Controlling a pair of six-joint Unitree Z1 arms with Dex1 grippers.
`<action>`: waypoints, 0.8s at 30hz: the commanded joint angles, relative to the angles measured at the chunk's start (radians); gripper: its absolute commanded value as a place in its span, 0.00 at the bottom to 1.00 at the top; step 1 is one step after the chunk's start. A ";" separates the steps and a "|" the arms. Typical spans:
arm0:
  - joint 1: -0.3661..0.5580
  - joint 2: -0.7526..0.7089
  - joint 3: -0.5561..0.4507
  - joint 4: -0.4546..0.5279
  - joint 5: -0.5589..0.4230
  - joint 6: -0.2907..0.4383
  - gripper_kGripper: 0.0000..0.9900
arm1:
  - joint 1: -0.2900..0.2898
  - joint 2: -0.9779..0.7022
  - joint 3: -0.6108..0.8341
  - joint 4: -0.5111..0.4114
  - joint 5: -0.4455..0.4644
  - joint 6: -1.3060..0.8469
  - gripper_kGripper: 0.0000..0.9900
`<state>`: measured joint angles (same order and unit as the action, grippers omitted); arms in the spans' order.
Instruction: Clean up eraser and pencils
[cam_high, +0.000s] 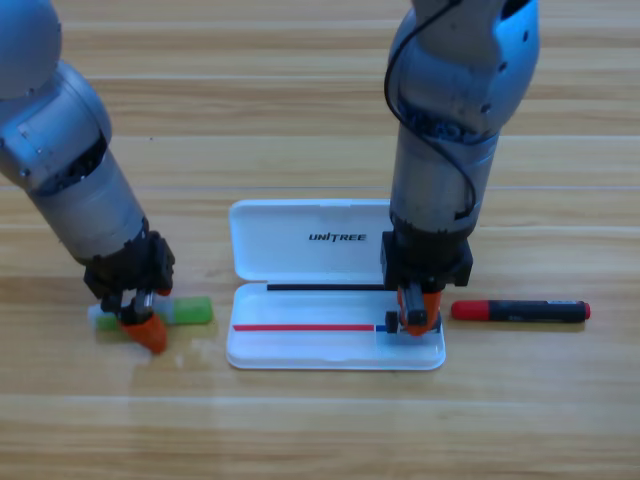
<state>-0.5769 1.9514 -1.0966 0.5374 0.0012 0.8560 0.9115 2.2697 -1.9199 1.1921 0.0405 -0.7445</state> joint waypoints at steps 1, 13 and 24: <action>0.011 0.047 0.040 -0.030 0.014 0.075 0.48 | 0.027 0.071 0.005 0.011 -0.030 -0.003 0.00; 0.011 0.049 0.029 -0.016 0.043 0.092 0.00 | 0.027 0.068 0.004 0.009 -0.033 0.002 0.70; 0.002 -0.066 -0.249 0.403 0.059 0.035 0.00 | 0.027 -0.137 0.035 0.072 -0.025 0.002 0.93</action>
<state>-0.5769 1.9473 -1.2603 0.8265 0.0380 0.9148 0.9121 2.2701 -1.9199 1.2121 0.0105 -0.7444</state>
